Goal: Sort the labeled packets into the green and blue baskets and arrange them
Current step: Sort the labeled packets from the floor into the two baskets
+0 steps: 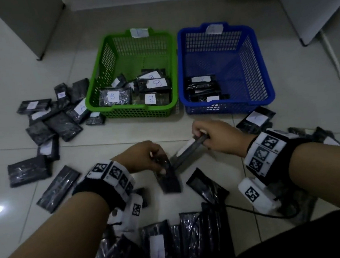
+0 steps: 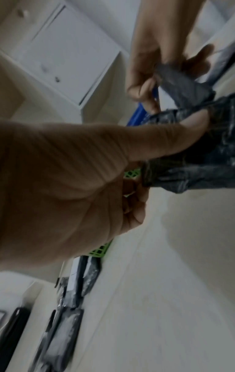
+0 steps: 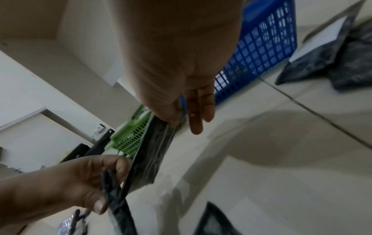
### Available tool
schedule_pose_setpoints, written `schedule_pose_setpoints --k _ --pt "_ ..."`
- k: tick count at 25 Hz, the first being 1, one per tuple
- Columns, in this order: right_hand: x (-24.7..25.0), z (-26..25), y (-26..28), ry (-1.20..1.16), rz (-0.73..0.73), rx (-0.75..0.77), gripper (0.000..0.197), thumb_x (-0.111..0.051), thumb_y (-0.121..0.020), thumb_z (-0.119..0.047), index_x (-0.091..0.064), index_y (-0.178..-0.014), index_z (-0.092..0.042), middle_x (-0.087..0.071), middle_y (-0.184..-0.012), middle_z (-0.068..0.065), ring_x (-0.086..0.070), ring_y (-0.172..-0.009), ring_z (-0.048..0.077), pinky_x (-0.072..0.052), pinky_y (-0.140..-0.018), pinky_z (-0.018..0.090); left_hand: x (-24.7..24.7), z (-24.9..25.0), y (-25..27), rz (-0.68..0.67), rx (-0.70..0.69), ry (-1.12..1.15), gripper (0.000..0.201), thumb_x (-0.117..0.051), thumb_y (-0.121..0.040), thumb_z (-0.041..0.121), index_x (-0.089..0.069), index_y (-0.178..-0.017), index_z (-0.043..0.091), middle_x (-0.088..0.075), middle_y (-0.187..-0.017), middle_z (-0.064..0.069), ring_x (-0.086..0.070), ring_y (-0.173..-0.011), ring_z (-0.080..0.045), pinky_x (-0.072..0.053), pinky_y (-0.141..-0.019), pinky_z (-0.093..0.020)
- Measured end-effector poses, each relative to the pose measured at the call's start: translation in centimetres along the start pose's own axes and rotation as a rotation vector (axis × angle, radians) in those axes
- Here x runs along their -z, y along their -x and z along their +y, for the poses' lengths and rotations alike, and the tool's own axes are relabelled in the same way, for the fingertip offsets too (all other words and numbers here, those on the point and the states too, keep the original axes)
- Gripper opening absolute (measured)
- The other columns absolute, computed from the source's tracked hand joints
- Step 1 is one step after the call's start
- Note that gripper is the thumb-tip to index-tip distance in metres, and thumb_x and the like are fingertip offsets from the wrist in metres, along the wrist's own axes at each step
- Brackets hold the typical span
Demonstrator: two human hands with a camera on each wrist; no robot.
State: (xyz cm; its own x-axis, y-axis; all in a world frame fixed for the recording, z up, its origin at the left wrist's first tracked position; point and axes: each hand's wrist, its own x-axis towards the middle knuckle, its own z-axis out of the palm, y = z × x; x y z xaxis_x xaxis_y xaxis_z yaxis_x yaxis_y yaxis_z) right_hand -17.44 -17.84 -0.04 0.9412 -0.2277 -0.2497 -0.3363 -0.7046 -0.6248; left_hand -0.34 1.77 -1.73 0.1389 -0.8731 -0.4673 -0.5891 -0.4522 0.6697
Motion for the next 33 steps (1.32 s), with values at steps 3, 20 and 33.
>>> schedule_pose_setpoints --k 3,20,33 --pt "2.9 -1.1 -0.7 -0.233 0.312 0.093 0.040 -0.058 -0.076 0.006 -0.042 -0.074 -0.031 -0.055 -0.098 0.009 -0.056 -0.106 0.029 -0.052 -0.083 0.040 3.8 1.0 0.0 0.189 -0.183 0.169 0.033 -0.087 -0.060 0.018 -0.064 -0.075 0.037 -0.059 -0.089 -0.001 -0.057 -0.084 -0.005 -0.044 -0.074 -0.016" --pt "9.2 1.3 -3.2 -1.066 0.719 -0.197 0.027 -0.049 -0.090 0.008 -0.049 -0.110 -0.009 -0.058 -0.108 0.009 -0.063 -0.089 0.024 -0.059 -0.056 0.032 8.3 3.7 -3.5 0.801 -0.203 0.729 0.047 -0.074 -0.075 -0.001 -0.057 -0.113 0.022 -0.061 -0.116 0.002 -0.062 -0.104 -0.016 -0.056 -0.081 -0.031" --pt "5.1 -4.0 -16.2 -0.654 0.518 -0.181 0.027 -0.067 -0.083 -0.005 -0.053 -0.102 -0.016 -0.052 -0.077 0.001 -0.060 -0.078 0.021 -0.054 -0.064 0.033 11.2 -1.0 -3.2 1.143 -0.112 0.850 0.064 -0.068 -0.075 -0.008 -0.046 -0.128 0.020 -0.062 -0.110 0.004 -0.063 -0.089 -0.004 -0.051 -0.068 -0.015"
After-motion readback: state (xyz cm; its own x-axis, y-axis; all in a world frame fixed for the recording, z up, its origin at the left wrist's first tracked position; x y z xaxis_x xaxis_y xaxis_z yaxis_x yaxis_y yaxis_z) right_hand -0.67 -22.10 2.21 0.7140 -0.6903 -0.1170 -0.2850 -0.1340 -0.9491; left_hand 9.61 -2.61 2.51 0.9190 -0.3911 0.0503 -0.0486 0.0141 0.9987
